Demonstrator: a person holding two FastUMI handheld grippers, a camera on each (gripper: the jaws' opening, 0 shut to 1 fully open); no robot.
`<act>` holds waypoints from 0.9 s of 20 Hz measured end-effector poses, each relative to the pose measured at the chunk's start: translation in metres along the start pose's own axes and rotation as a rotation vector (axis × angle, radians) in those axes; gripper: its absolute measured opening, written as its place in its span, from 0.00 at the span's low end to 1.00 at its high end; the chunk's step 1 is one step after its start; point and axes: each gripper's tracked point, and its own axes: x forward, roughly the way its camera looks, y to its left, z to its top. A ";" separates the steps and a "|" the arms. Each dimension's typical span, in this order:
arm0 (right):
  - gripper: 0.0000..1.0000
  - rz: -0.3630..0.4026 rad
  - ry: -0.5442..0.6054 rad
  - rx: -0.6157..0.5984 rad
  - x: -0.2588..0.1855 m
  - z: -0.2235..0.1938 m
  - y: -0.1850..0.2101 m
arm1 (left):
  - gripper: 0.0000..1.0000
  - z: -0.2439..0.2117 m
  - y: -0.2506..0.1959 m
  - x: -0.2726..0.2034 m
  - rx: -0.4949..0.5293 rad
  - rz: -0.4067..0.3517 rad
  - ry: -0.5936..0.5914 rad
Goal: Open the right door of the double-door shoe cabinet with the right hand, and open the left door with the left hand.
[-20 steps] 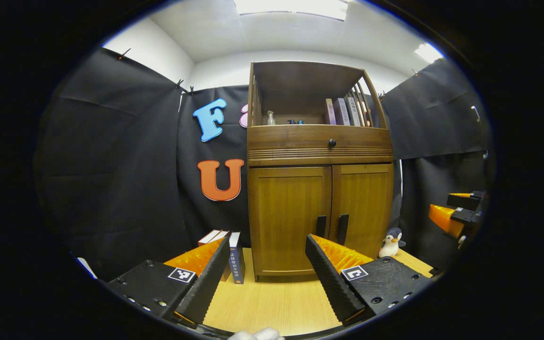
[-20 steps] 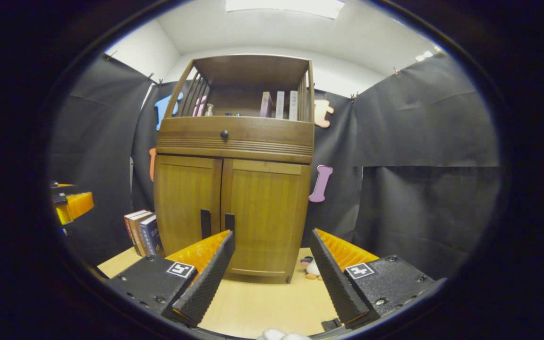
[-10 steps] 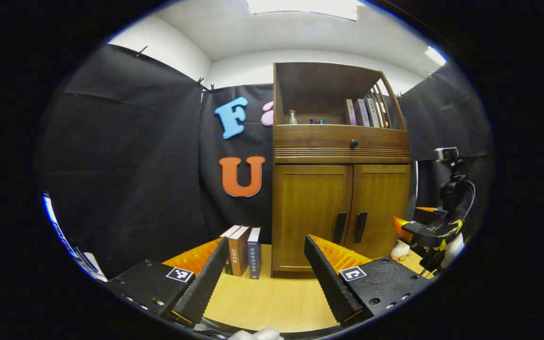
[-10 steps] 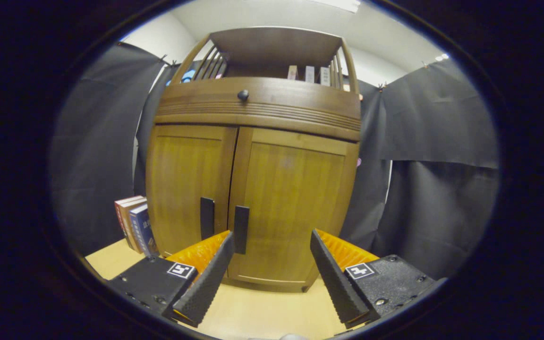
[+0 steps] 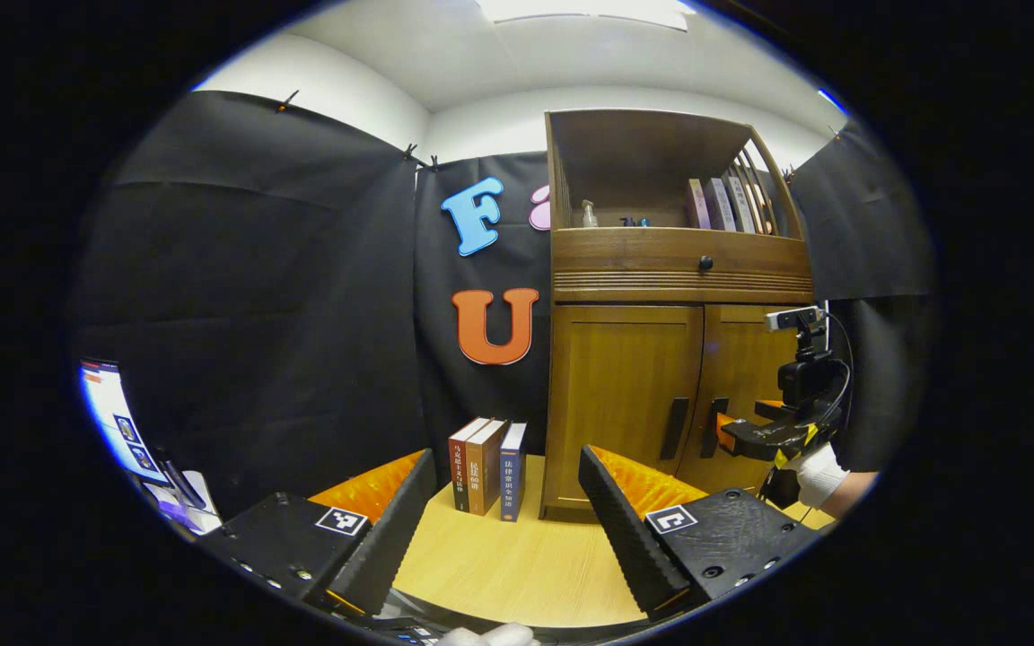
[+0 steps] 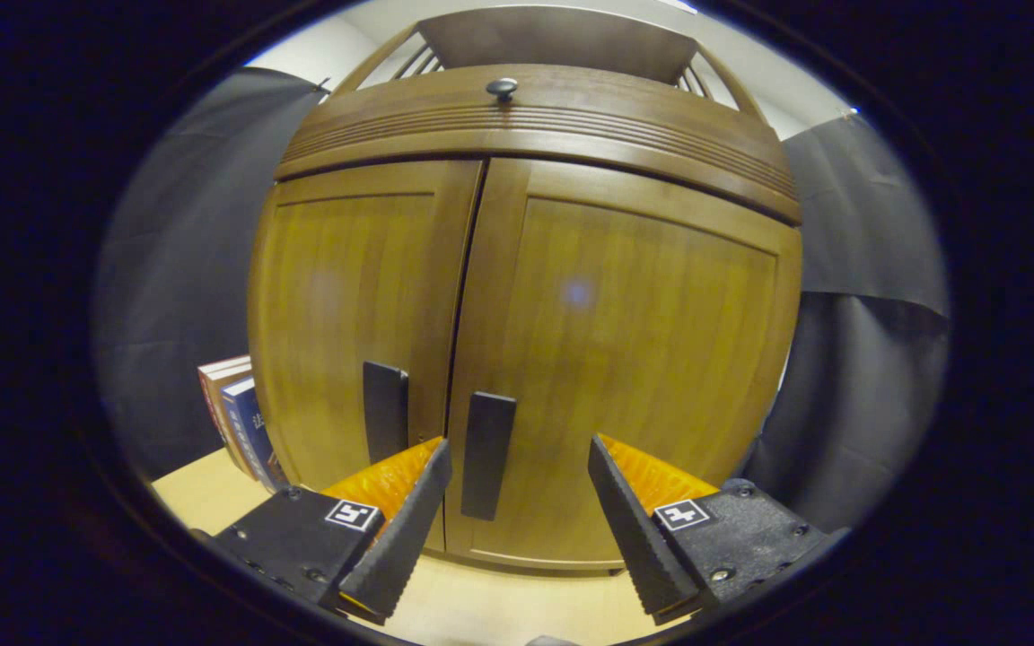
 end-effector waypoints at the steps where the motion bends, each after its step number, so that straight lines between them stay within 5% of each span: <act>1: 0.98 0.005 0.010 0.000 0.007 -0.002 0.003 | 0.97 0.000 -0.002 0.000 0.000 0.006 0.001; 9: 0.78 0.040 0.051 0.045 0.040 -0.018 0.020 | 0.96 0.003 -0.020 -0.003 -0.011 0.028 0.004; 18: 0.43 0.048 0.117 0.213 0.063 -0.028 0.018 | 0.97 0.008 -0.025 -0.011 -0.008 0.034 -0.002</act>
